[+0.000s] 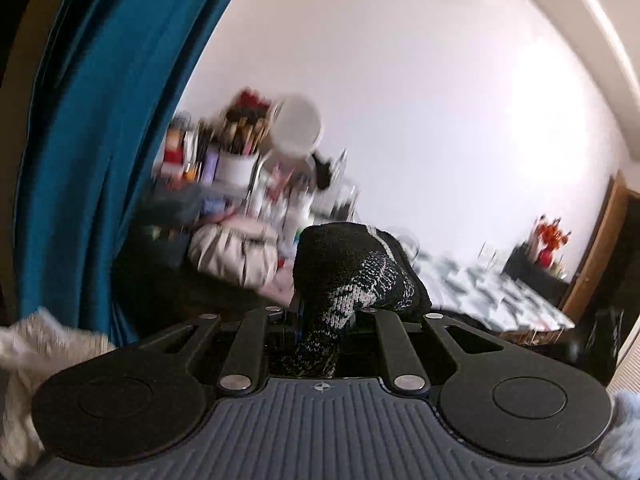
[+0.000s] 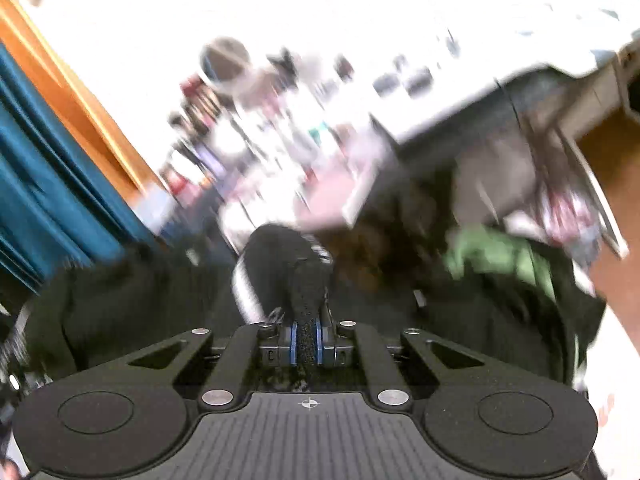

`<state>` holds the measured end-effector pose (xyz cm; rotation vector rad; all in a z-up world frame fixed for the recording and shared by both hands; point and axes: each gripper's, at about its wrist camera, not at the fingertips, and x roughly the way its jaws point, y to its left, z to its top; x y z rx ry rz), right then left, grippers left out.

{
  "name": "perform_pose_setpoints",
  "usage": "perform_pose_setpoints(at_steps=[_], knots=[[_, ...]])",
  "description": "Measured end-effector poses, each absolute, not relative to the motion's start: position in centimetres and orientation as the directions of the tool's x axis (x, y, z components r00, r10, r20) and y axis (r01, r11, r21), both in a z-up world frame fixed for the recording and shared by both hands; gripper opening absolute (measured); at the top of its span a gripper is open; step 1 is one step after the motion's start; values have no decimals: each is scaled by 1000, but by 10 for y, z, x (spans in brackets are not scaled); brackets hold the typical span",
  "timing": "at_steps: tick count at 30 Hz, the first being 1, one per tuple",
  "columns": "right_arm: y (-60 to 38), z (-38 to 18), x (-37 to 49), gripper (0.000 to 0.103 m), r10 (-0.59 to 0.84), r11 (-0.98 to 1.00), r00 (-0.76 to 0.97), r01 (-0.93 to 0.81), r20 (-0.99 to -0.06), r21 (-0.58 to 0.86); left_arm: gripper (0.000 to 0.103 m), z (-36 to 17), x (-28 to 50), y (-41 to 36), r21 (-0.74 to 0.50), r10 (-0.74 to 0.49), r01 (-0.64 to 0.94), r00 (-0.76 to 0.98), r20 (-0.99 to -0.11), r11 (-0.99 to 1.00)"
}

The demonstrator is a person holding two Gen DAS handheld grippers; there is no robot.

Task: Fold clothes
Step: 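Lift both held socks up away from the pile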

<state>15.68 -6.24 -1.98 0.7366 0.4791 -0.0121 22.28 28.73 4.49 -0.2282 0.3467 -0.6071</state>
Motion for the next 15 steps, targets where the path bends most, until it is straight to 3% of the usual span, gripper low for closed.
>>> perform_pose_setpoints(at_steps=[4,10,15], knots=[[-88,57,152,7,104,780,959,84,-262,619,14,92,215,280,-261,-630,590,769,-108,764],[-113,158,119,8,8,840,998,30,-68,542,14,133,177,283,-322,-732,757,644,221,569],[-142,189,91,8,-33,846,999,33,-9,532,14,138,170,263,-353,-787,819,553,274,453]])
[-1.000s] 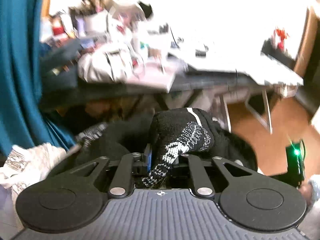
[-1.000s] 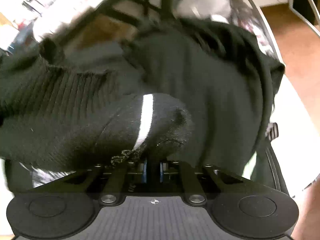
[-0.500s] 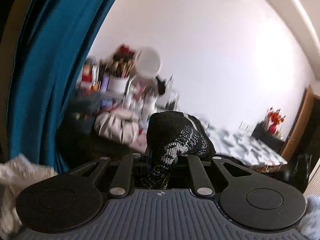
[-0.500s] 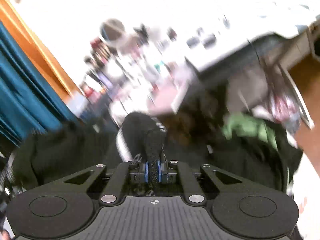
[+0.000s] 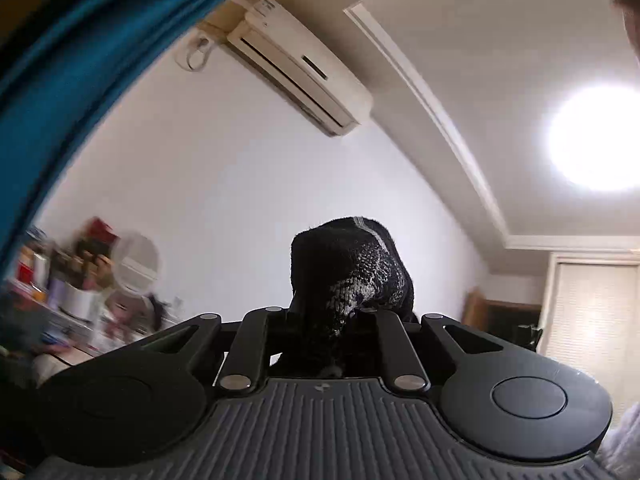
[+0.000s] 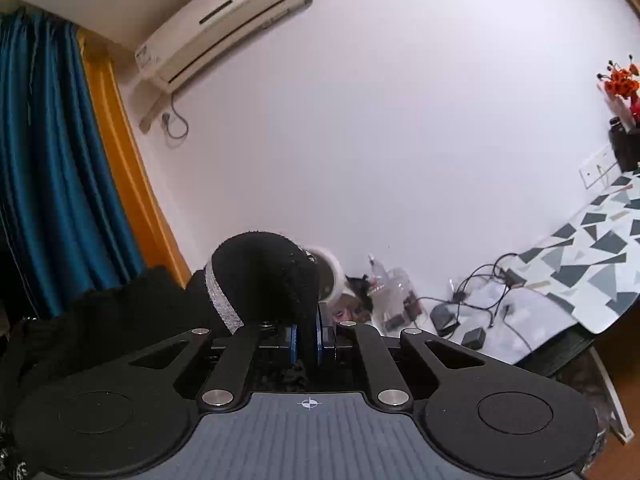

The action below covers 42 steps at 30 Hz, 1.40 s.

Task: Fold clothes
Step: 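Lift both held socks up away from the pile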

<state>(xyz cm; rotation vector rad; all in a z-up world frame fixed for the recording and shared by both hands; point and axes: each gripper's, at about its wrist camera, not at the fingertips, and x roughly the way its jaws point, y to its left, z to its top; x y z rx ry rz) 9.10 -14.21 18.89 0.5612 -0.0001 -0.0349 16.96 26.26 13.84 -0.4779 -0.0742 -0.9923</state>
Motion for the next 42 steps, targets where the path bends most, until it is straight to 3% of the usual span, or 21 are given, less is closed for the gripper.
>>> perform_pose_setpoints(at_steps=[6,10,19,26,34,42], knots=[[-208,174,36,8,-96,828,995,62,32,557,14,148,146,182,-266,-849,860,490,196,435],[-271,146,-14,8,-128,830,991,81,48,551,14,135,130,107,-347,-869,850,469,156,397],[-475,84,-153,7,-232,778,972,205,-32,594,14,97,103,-102,-470,-925,816,381,2,335],[-589,80,-246,7,-411,716,911,341,-27,609,14,87,82,-226,-538,-969,827,236,73,161],[-650,82,-323,7,-632,615,775,492,12,616,14,77,76,-343,-533,-997,846,33,73,-11],[-713,86,-325,7,-719,577,693,552,54,601,14,64,130,-419,-520,-996,852,-17,91,-62]])
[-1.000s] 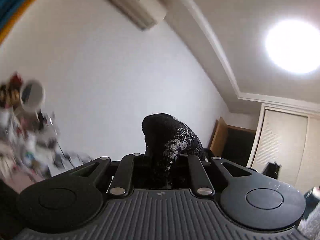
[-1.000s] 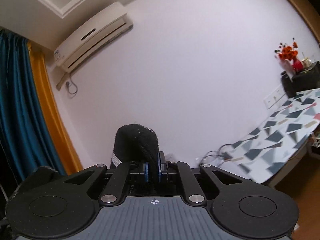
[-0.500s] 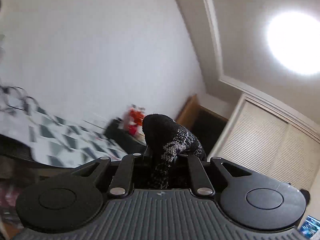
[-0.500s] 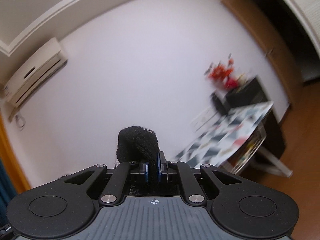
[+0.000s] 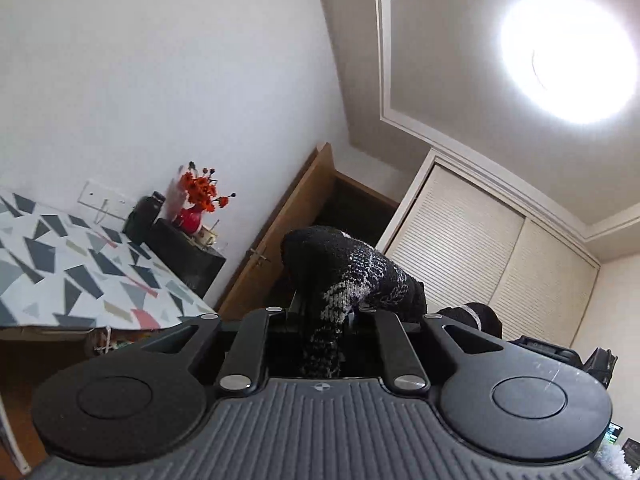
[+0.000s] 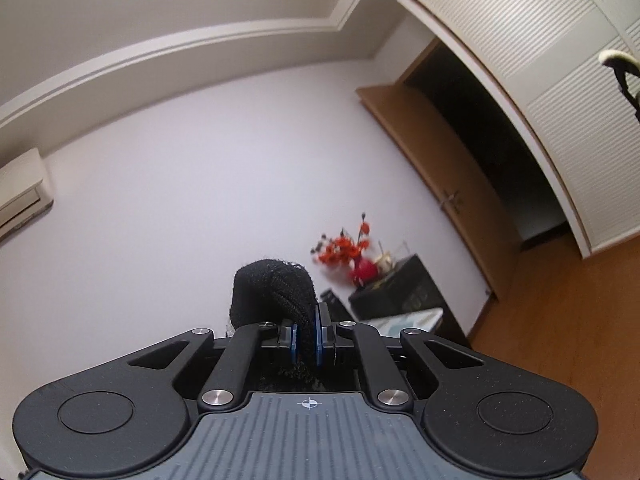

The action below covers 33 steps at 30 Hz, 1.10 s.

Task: Fold clothes
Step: 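Lift both held socks up away from the pile, then carry the black sock in the right gripper while the left gripper carries the patterned sock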

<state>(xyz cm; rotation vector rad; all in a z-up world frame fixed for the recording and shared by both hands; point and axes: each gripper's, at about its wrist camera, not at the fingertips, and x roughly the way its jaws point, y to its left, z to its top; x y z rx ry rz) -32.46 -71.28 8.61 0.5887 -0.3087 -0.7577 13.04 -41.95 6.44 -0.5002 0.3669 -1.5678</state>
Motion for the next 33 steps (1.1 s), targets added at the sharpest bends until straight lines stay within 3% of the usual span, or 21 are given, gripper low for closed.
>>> perform_pose_setpoints(at_steps=[11,15,23,28,33], knots=[[-843,109,-150,7,-725,576,687,574,40,582,14,71,265,-523,-498,-987,863,-3,161,-84],[-888,124,-80,6,-704,617,706,554,77,558,14,75,310,-559,-491,-980,868,29,197,-73],[-949,160,28,6,-573,766,796,437,195,471,14,100,352,-535,-431,-945,902,117,307,-29],[-991,191,89,6,-420,852,871,281,255,442,14,114,359,-520,-376,-890,924,234,390,78],[-1055,179,151,6,-288,858,916,117,279,500,14,113,369,-553,-401,-890,890,349,295,216]])
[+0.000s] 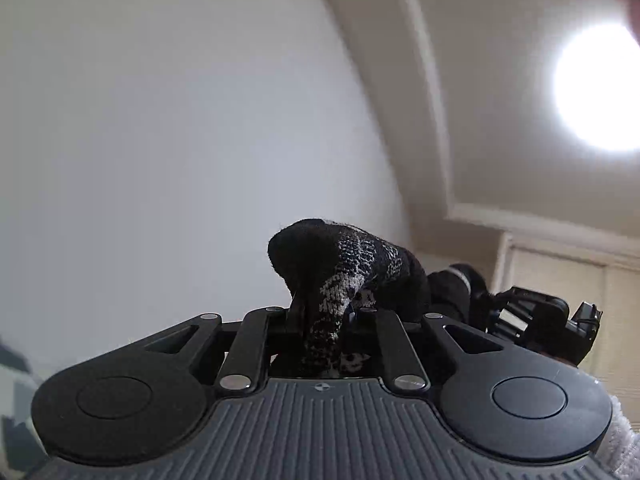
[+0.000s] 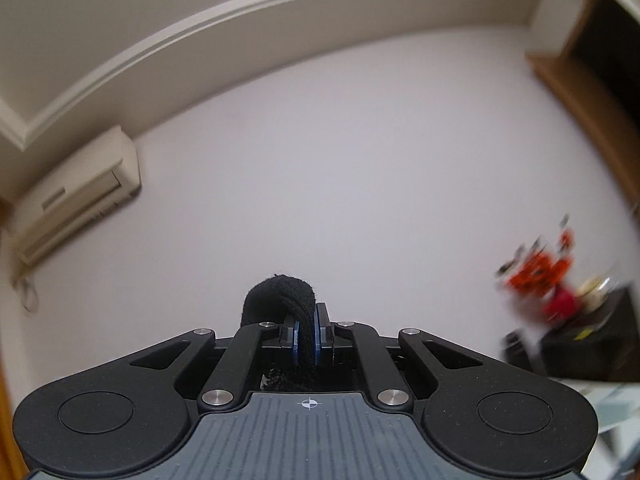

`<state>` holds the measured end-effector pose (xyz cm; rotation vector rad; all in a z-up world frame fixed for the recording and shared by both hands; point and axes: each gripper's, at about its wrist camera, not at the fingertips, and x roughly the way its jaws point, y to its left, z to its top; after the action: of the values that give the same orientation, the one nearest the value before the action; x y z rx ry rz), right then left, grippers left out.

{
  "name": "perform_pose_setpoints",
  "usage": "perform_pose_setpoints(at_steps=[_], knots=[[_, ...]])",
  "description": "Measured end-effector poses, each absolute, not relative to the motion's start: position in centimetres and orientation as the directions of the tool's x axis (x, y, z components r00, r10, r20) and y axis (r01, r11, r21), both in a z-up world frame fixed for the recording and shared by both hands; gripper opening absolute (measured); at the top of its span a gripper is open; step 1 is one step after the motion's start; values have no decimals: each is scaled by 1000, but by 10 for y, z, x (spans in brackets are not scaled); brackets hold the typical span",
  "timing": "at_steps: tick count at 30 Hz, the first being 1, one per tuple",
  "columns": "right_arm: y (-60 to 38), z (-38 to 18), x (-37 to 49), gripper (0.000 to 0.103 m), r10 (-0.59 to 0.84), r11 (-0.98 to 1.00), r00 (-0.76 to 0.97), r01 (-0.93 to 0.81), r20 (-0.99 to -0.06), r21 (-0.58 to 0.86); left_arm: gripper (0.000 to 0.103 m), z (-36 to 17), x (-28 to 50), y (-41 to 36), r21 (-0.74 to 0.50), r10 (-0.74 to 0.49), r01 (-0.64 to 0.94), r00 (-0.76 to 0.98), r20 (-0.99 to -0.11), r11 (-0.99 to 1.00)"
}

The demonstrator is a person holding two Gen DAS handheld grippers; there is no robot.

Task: Fold clothes
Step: 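Carry the black sock in the right gripper while the left gripper carries the patterned sock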

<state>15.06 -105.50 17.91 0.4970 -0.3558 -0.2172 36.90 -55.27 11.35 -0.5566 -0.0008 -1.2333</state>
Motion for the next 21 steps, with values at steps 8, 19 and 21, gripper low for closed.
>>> perform_pose_setpoints(at_steps=[8,19,21], knots=[[-1210,141,287,6,-150,808,973,20,173,589,14,122,411,-650,-358,-790,803,569,228,476],[-1295,194,367,6,31,866,926,-213,377,452,14,181,432,-719,-264,-666,732,682,302,628],[-1298,175,361,6,41,867,942,-200,334,456,14,150,425,-732,-260,-690,714,698,192,650]])
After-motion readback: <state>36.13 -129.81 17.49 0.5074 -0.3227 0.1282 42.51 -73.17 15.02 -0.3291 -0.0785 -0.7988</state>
